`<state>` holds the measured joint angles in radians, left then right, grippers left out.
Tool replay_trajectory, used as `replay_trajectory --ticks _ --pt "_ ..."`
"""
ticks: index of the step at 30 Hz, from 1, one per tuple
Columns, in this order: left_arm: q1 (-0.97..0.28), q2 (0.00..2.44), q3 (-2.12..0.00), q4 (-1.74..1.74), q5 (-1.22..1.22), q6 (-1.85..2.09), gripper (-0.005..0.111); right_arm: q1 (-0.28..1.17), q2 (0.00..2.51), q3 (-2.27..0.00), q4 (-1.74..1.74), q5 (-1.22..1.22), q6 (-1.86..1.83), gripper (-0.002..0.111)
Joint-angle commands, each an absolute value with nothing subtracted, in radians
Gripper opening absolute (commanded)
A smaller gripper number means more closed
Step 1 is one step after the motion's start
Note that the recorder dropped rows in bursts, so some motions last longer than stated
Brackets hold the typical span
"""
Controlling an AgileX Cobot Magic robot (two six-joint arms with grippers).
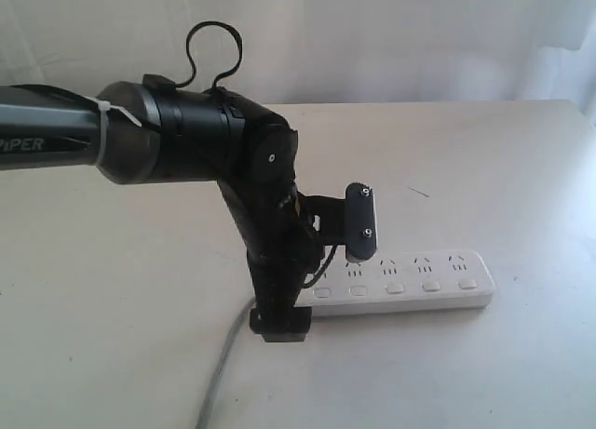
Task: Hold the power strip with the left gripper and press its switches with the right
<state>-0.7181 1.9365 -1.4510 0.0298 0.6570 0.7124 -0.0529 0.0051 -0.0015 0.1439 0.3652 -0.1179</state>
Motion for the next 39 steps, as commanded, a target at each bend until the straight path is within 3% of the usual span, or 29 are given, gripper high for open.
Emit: replay_trajectory --ticks 1,14,23,39 --pt "-0.723 1.956 -1.456 0.032 0.562 0.69 0.105 -0.057 0.0 0.0 0.144 0.352 -0.116 0.0" --pt "-0.721 2.104 -1.557 0.023 0.665 0.712 0.105 -0.057 0.0 0.0 0.144 0.352 -0.116 0.0" --pt "-0.721 2.147 -1.6 0.016 0.877 0.713 0.105 -0.057 0.0 0.0 0.144 0.352 -0.116 0.0" --pt "-0.722 2.134 -1.639 -0.075 0.839 0.621 0.105 -0.057 0.0 0.0 0.144 0.352 -0.116 0.0"
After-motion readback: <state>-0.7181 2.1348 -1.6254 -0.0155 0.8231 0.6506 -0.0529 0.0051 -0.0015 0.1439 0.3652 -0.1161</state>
